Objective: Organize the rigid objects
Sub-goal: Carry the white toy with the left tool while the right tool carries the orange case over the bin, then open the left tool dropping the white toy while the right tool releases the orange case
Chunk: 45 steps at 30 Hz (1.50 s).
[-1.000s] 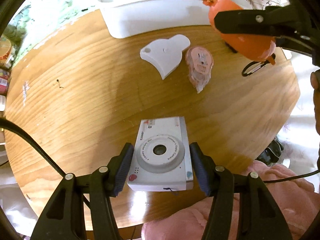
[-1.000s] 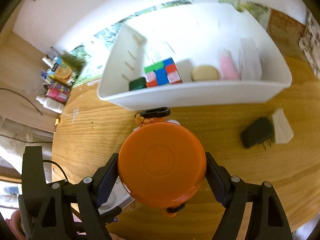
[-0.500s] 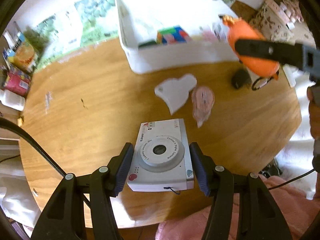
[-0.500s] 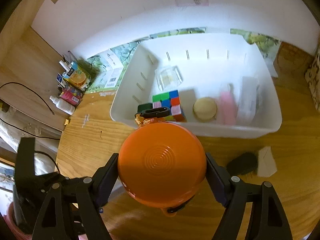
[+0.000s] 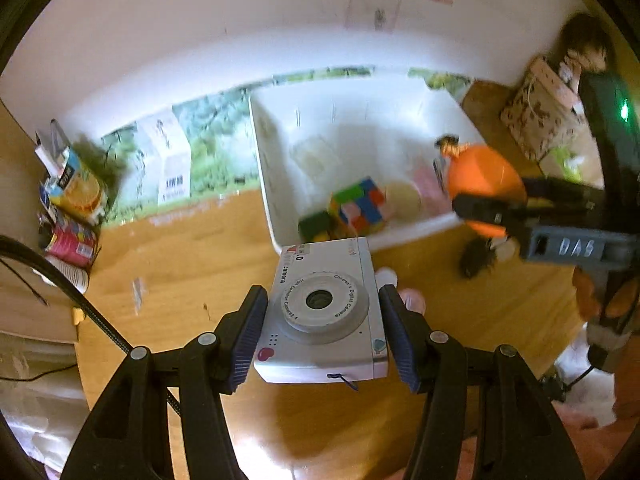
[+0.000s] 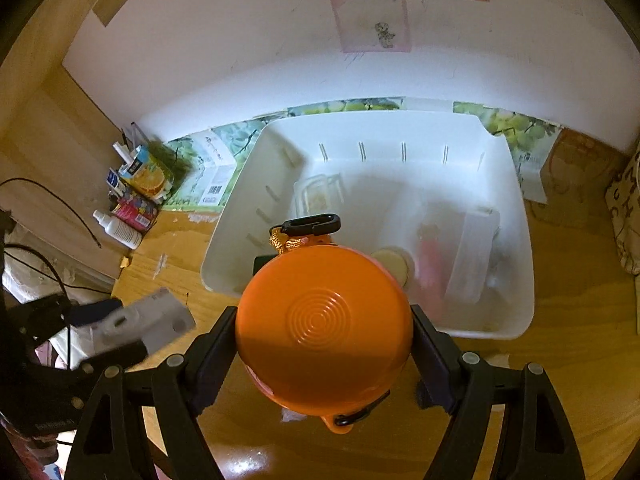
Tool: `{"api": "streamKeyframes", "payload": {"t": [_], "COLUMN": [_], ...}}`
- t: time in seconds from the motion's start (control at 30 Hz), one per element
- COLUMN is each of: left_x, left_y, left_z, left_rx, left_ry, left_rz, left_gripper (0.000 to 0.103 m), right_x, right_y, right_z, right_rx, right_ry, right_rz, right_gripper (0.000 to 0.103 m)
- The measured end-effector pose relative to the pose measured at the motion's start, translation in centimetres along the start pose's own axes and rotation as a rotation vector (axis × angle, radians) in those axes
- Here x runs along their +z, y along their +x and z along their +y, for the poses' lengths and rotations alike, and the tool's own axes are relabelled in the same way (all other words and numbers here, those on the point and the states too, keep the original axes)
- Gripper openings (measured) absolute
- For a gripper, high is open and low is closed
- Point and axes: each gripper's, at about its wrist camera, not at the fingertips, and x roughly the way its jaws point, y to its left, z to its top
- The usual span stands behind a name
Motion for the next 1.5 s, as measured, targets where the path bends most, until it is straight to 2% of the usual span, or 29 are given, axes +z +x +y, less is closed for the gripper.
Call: {"api": "streamKeyframes", "payload": {"t": [0.23,0.6,0.77,0.9,0.97,1.07,1.23,1.5], "left_x": [3.0,6.4,7.4,7.9,8.1,8.9,9.7,8.4], "left_y": [1.0,5.0,6.2,6.7,6.5,5.8,5.6,3.8], "left_z": [0.5,2.4,3.0,3.0,2.8,2.3,2.0,1.5], "left_rx": [-0.003,-0.039,-0.055,-0.086,-0.097,-0.077,-0.071,-0.075], "left_ry": [-0.051,-0.137,-0.153,-0.167,-0.169,-0.156,-0.16,-0.144], "left_rz": [-0.038,-0.095,-0.165,-0.216,-0.244,-0.295,-0.292,-0.31], "left_gripper": [0.061,0.061,0.061,0.061,0.052,0.052,0.053,0.054], "right_x": [1.4,3.3,3.7,4.0,4.1,4.2,4.2,3.8], "right_y": [1.5,5.1,7.0,7.9,8.4,8.9,7.7,5.0], "right_z": [-1.1,-2.1,-2.7,-2.8,-3.0,-3.5,-3.9,-3.8], "right_rx": [-0.008,-0.018,-0.008,-0.04,-0.043,-0.037,-0.031,-0.04], "right_ry": [-0.017,-0.088,-0.109,-0.134,-0.127,-0.098,-0.072,-0.077], "right_rz": [-0.021,-0.065,-0.062,-0.07,-0.063,-0.047,-0.105,-0.154], "right_gripper": [0.081,0.081,0.081,0.081,0.081,0.082,0.082,0.082]}}
